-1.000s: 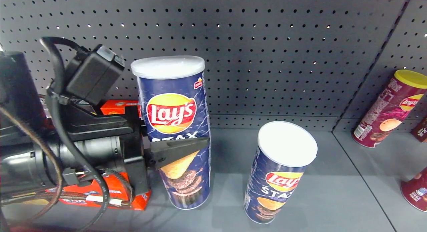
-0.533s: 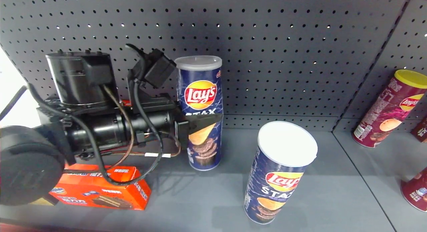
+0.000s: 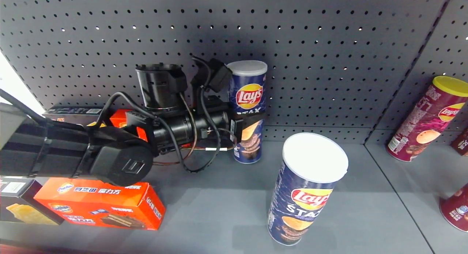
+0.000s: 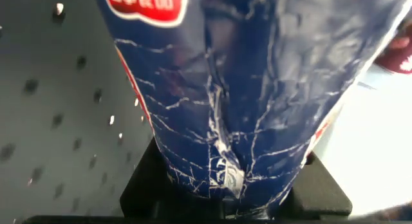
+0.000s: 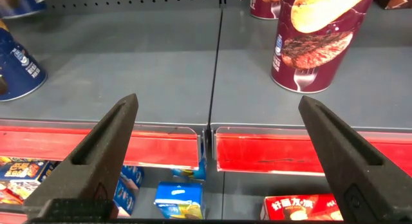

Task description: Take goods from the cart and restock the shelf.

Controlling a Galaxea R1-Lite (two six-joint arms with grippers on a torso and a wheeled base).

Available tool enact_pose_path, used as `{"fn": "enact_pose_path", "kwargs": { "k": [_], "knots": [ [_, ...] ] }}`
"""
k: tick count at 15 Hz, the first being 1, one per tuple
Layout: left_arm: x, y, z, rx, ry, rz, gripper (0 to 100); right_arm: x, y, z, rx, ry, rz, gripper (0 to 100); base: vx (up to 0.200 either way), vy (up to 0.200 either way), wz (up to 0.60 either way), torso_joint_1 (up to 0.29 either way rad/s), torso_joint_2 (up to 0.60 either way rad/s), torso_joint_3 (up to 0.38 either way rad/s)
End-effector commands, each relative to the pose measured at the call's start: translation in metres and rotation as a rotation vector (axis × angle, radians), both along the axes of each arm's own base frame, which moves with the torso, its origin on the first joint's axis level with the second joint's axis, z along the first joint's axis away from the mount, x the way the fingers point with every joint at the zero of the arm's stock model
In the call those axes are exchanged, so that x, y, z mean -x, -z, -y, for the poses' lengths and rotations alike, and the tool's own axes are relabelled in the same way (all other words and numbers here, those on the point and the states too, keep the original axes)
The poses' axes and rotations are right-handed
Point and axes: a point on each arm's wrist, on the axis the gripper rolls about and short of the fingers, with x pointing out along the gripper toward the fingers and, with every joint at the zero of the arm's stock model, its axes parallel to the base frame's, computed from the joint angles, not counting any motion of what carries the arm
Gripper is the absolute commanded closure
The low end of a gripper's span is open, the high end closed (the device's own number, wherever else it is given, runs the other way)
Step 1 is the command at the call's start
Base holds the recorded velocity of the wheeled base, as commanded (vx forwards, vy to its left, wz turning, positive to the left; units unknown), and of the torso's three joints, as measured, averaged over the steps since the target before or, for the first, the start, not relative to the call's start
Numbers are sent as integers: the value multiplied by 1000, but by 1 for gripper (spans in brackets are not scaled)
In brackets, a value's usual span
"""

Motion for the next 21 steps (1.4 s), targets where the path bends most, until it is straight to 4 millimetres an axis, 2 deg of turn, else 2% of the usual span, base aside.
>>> {"fn": "enact_pose_path", "kwargs": {
  "k": [1, 5, 11, 15, 21],
  "knots": [
    [-7, 5, 17, 1, 27, 1, 100, 0, 0, 0, 0, 0, 1, 0, 0, 0, 0, 0, 0, 0],
    [-10, 16, 35, 0, 60, 2, 100, 0, 0, 0, 0, 0, 1, 0, 0, 0, 0, 0, 0, 0],
    [-21, 29, 41, 10, 58, 45, 100, 0, 0, 0, 0, 0, 1, 0, 0, 0, 0, 0, 0, 0],
    [-32, 30, 49, 22, 61, 89, 100, 0, 0, 0, 0, 0, 1, 0, 0, 0, 0, 0, 0, 0],
    [-36, 36, 50, 5, 58, 119, 100, 0, 0, 0, 0, 0, 1, 0, 0, 0, 0, 0, 0, 0]
  ]
}}
